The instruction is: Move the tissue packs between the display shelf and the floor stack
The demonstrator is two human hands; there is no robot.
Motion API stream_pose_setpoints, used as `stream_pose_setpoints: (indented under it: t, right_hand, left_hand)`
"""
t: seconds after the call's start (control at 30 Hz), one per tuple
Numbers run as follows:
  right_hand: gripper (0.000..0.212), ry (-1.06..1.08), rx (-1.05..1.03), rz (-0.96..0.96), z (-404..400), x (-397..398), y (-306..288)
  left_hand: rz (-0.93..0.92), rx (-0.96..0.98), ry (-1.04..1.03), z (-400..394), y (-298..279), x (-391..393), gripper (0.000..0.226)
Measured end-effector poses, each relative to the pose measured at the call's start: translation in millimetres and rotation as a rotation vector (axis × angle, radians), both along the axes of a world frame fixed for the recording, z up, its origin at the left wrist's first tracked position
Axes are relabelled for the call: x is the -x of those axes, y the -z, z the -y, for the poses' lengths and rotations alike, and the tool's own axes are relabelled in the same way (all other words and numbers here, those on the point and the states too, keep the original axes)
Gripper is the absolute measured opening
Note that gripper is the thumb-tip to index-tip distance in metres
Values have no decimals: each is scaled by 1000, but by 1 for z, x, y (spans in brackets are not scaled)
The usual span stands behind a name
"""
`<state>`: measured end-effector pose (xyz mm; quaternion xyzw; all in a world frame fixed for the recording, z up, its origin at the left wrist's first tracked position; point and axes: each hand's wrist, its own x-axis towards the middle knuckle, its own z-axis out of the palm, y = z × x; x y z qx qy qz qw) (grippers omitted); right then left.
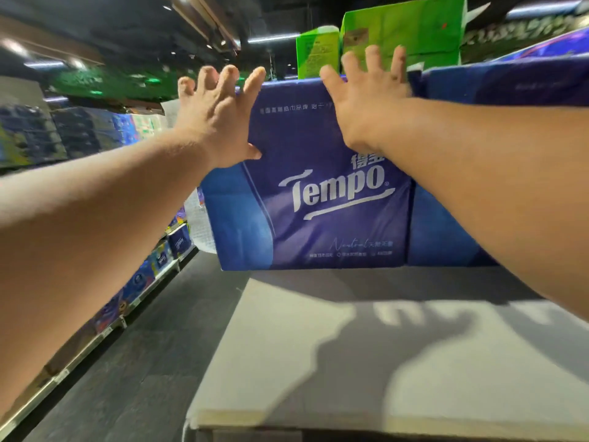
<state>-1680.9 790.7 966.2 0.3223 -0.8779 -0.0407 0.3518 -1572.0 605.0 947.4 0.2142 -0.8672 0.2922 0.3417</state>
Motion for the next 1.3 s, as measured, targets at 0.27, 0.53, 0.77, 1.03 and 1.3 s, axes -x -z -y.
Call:
stream_pose_setpoints:
  t: [0.27, 0.53, 0.77, 1.03, 1.3]
  right_hand:
    - [63, -162, 32, 129, -60, -81, 58]
    - [43, -444, -68, 183, -142, -216, 126]
    - [42, -600, -264, 364, -179, -347, 190]
    - [46, -690, -488, 534, -213, -518, 262]
    - [40, -1022, -543, 501, -254, -766, 291]
  left_hand:
    - [98, -114, -163, -89, 44, -109, 98]
    - [123, -295, -354, -202, 109, -251, 74]
    - [218, -504, -562, -273, 187, -387, 58]
    - [237, -732, -846, -355, 250, -605, 68]
    - [153, -889, -1181, -478, 285, -860, 68]
